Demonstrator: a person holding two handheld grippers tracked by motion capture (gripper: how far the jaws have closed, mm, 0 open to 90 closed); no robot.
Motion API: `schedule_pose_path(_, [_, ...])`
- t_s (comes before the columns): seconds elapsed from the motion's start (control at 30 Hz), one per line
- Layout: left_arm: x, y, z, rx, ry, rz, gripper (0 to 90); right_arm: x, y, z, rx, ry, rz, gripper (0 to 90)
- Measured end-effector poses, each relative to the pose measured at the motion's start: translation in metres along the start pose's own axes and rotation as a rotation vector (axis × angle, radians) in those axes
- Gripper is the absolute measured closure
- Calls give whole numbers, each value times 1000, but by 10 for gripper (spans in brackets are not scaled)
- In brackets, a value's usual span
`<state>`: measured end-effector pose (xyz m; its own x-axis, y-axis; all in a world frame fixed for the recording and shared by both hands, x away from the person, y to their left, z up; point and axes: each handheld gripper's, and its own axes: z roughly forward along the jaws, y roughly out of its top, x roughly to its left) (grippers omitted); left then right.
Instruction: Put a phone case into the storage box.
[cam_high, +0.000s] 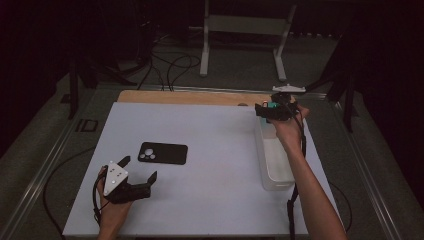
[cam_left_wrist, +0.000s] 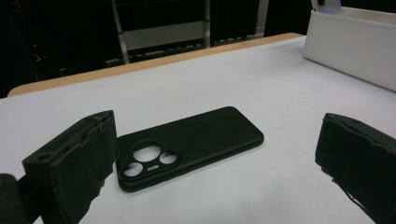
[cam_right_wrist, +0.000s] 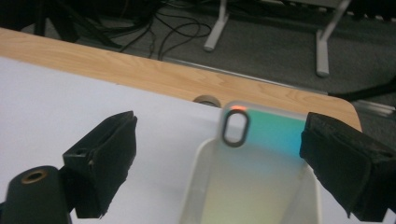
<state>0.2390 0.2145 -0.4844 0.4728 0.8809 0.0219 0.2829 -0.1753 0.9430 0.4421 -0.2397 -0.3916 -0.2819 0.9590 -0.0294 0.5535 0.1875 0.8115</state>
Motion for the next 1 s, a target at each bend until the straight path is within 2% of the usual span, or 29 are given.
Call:
schedule_pose_path(0.27, [0,0,1,6,-2,-1,0,20,-17,-17,-44,116,-19,109])
schedule_pose_path(0.33, [0,0,2,10,-3,0,0,25,-22,-22,-56,140,-19,109])
schedule_pose_path(0.43, [-1,0,2,18,-5,5,0,35,-30,-30,-69,166,-46,109])
schedule_pose_path(0.53, [-1,0,2,19,-7,4,0,39,-35,-35,-84,190,-46,111])
schedule_pose_path(0.6, [-1,0,2,20,-8,6,0,45,-42,-45,-111,225,-44,112])
schedule_pose_path(0.7, [0,0,2,20,-10,2,0,49,-50,-54,-134,240,-47,112])
schedule_pose_path(0.9, [1,1,2,21,-15,-8,0,54,-72,-69,-176,261,-84,112])
schedule_pose_path(1.0, [2,1,2,16,-14,-17,0,53,-84,-73,-189,291,-78,112])
